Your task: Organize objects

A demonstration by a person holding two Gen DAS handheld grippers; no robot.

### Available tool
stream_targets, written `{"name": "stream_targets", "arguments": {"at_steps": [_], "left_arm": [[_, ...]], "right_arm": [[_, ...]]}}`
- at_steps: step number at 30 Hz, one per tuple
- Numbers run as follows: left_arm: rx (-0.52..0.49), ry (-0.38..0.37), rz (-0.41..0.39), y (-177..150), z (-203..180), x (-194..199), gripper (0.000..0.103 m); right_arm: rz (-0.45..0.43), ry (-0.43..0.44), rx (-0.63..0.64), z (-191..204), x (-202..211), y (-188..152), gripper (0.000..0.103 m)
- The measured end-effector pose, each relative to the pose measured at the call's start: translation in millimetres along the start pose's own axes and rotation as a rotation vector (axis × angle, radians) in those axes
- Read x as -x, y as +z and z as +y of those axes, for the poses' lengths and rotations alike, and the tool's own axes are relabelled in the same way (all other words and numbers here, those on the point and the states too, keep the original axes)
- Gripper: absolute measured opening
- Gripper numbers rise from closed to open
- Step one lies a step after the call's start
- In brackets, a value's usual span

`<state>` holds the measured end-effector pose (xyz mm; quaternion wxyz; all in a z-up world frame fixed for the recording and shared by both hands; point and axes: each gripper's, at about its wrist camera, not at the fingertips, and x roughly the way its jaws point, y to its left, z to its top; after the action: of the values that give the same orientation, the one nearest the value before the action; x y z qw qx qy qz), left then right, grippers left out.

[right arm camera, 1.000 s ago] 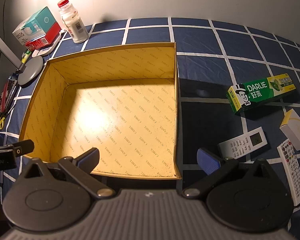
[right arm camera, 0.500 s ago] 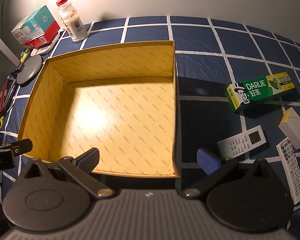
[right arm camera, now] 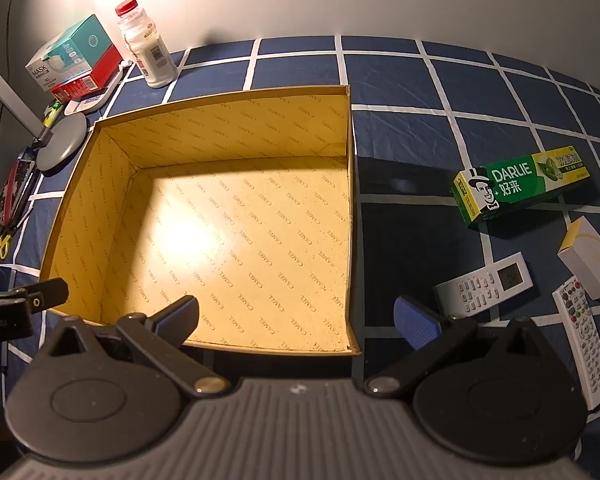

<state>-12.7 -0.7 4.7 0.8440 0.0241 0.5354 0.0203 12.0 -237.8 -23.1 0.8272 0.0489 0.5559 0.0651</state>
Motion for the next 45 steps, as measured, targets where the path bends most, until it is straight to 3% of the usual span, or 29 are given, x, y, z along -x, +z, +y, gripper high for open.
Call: {"name": "stream_targets", "arguments": {"at_steps": [14, 21, 31, 45], "left_arm": [[-0.008, 0.000, -0.008, -3.2, -4.4, 7.1, 0.103], [-0.064, -0.028, -0.025, -1.6, -17.8, 17.2, 0.103], [-0.224, -0.141, -0.061, -5.0, -55.1, 32.1, 0.103], [-0.456, -0.323, -0.033, -31.7, -108.9, 35.4, 0.103]], "right_arm": [[-0.019, 0.009, -0.022, -2.9, 6.0, -3.4, 0.103], [-0.046, 0.011, -0.069, -12.8, 17.7, -12.3, 0.103], [-0.109, -0.057, -0.231, -40.0, 46.8, -39.3, 0.103], [-0.188, -0.217, -0.514, -74.5, 94.4, -119.0, 0.103]]}}
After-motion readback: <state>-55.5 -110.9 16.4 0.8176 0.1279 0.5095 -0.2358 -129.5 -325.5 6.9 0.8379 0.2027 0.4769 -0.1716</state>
